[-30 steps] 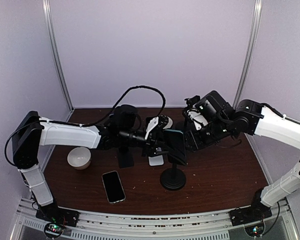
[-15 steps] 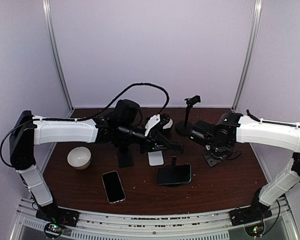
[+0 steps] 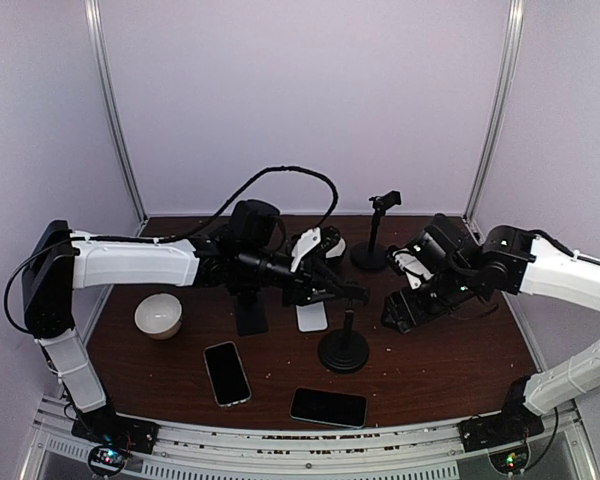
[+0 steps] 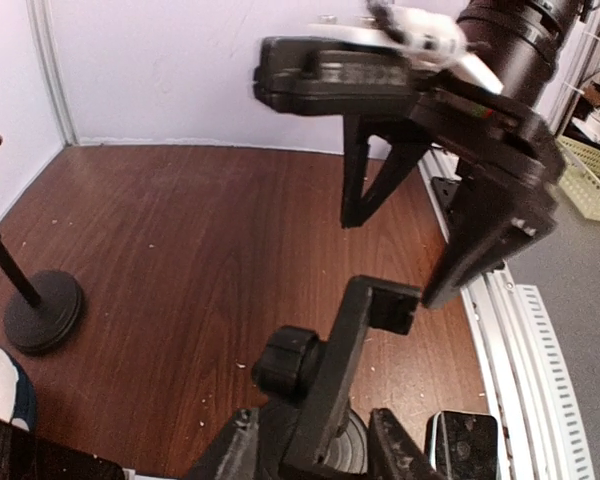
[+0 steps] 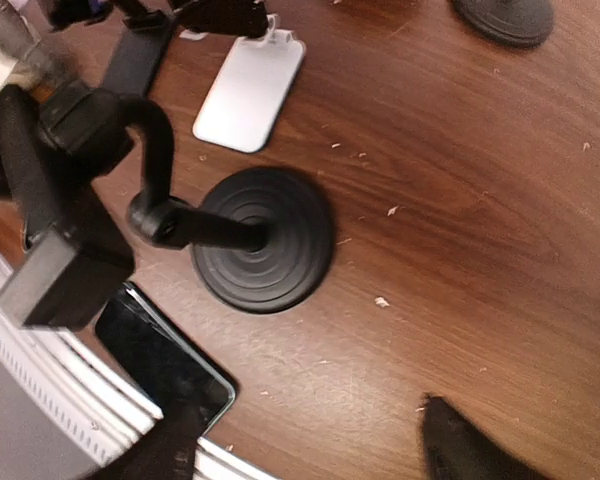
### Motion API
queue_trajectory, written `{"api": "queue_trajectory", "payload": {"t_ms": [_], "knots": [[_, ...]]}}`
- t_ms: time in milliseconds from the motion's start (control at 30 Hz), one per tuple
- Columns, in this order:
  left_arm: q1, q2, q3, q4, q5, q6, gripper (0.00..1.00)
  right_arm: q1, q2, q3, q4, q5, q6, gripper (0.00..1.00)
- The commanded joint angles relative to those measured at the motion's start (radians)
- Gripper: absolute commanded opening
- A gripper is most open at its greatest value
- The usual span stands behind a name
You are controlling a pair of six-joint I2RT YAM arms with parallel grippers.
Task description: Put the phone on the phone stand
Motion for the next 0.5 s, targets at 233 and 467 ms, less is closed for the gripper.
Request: {"api": "queue_trajectory", "payload": {"t_ms": [233, 467], "knots": [[0.009, -0.097, 0.002, 0.124, -0.08, 0.069, 0.98, 0.298, 0.01, -0.188, 0.184, -0.128, -0.131, 1.0], [0.009, -0.178, -0.017, 0.134, -0.108, 0.074, 0.98, 0.338, 0.217, -0.159, 0.219, -0.108, -0.207, 1.0]]}}
